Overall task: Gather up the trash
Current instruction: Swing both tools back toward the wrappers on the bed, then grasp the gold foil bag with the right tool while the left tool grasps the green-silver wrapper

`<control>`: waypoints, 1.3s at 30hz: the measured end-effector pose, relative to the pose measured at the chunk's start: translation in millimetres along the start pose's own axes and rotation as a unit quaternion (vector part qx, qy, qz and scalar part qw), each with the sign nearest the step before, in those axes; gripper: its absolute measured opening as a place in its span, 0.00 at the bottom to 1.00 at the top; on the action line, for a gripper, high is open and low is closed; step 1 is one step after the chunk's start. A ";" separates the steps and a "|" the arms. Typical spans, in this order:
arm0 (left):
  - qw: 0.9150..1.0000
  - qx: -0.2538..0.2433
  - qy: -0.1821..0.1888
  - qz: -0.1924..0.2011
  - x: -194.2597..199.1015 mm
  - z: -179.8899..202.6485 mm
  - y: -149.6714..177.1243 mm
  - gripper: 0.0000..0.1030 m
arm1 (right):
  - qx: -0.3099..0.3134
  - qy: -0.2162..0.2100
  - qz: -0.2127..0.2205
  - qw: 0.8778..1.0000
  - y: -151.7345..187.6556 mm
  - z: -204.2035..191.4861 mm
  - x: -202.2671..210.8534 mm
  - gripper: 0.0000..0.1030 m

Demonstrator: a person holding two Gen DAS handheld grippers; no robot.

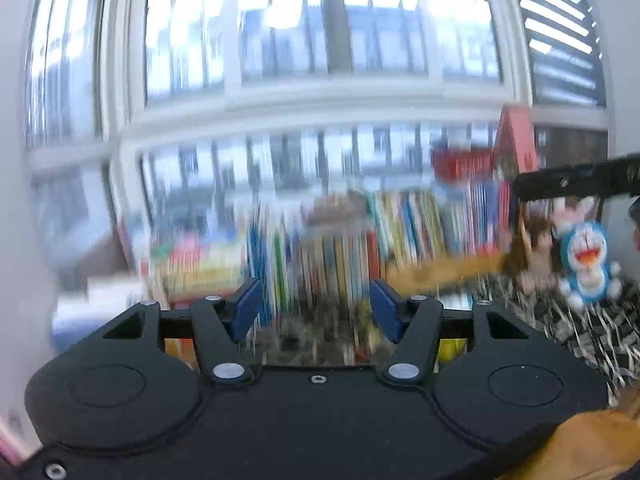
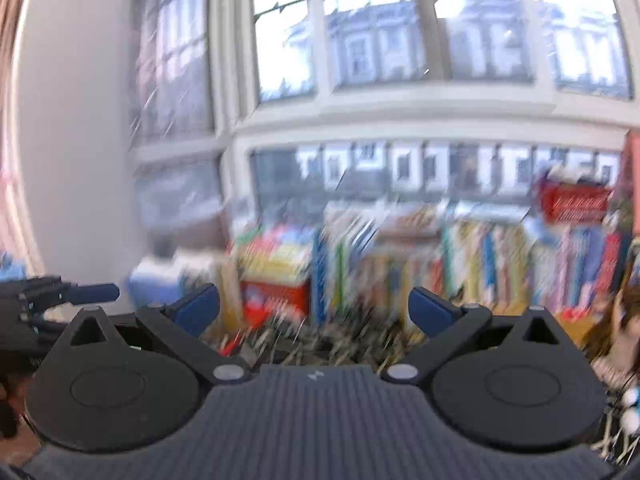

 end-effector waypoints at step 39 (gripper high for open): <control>0.951 -0.132 0.079 -0.268 -512.3 135.2 290.5 0.52 | -0.138 0.105 -0.273 0.946 394.8 202.4 -306.3 0.88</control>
Point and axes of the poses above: each gripper's, at about its wrist camera, not at the fingertips, and x roughly against the way its jaws point, z to its right, y to its underside, the point moved 9 cm from there along -x, roughly the way its jaws point, and after that the axes turned 14 degrees about x, right-handed, at the moved point
